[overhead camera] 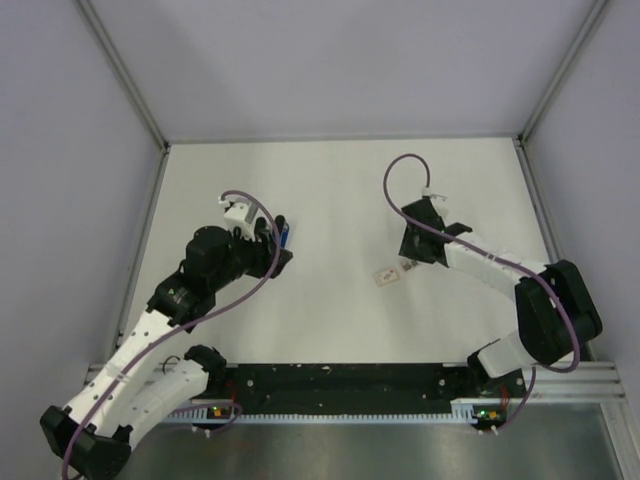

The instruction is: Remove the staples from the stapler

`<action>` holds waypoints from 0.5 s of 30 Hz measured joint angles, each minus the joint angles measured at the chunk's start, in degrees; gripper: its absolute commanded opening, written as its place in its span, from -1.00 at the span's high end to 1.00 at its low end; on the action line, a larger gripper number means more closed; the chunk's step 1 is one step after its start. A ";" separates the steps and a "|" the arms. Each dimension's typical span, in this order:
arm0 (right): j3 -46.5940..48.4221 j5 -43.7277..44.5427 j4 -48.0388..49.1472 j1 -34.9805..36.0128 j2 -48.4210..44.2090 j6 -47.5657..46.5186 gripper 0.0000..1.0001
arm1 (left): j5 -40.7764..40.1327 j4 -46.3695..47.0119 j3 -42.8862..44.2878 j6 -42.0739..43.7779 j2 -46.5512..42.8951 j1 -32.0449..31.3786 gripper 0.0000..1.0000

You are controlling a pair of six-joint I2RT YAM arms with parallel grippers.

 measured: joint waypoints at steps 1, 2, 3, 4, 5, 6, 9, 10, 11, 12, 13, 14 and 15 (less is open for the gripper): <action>0.00 0.00 -0.15 0.00 -0.68 -0.37 0.05 | 0.09 0.07 0.00 -0.02 0.20 0.00 -0.18; -0.02 0.02 -0.31 0.00 -1.36 -0.83 0.01 | 0.35 0.20 0.00 -0.09 0.44 0.00 -0.18; -0.07 0.04 -0.48 0.00 -2.12 -1.44 -0.06 | 0.61 0.33 0.00 -0.15 0.70 0.00 -0.18; -0.07 0.11 -0.70 0.00 -2.56 -1.97 -0.11 | 0.98 0.59 0.00 -0.20 1.05 0.00 -0.18; -0.07 0.26 -0.87 0.00 -3.13 -2.67 -0.15 | 1.33 0.85 0.00 -0.24 1.42 -0.02 -0.17; -0.07 0.46 -0.96 -0.02 -3.61 -3.52 -0.16 | 1.57 1.07 0.00 -0.28 1.70 -0.02 -0.18; -0.09 1.18 -1.09 -0.04 -4.46 -5.97 -0.18 | 2.62 1.97 -0.11 -0.59 3.04 -0.07 -0.17; -0.13 1.51 -1.07 -0.11 -4.63 -6.93 -0.18 | 2.86 2.47 -0.28 -0.70 3.54 -0.13 -0.16; -0.31 1.70 -0.96 -0.17 -4.72 -7.45 -0.17 | 3.08 2.91 -0.52 -0.90 4.15 -0.24 -0.15; -0.52 1.90 -1.07 -0.37 -4.85 -8.11 -0.15 | 3.30 3.30 -0.76 -1.11 4.87 -0.39 -0.14; -0.96 2.01 -1.07 -0.72 -5.05 -8.79 -0.12 | 3.61 3.78 -0.96 -1.36 5.79 -0.59 -0.13; -1.49 2.01 -1.05 -1.25 -5.38 -9.31 -0.10 | 3.87 4.17 -1.07 -1.53 6.73 -0.87 -0.12; -2.14 1.84 -1.05 -1.97 -5.84 -9.84 -0.08 | 3.96 4.74 -1.25 -1.68 8.04 -1.36 -0.12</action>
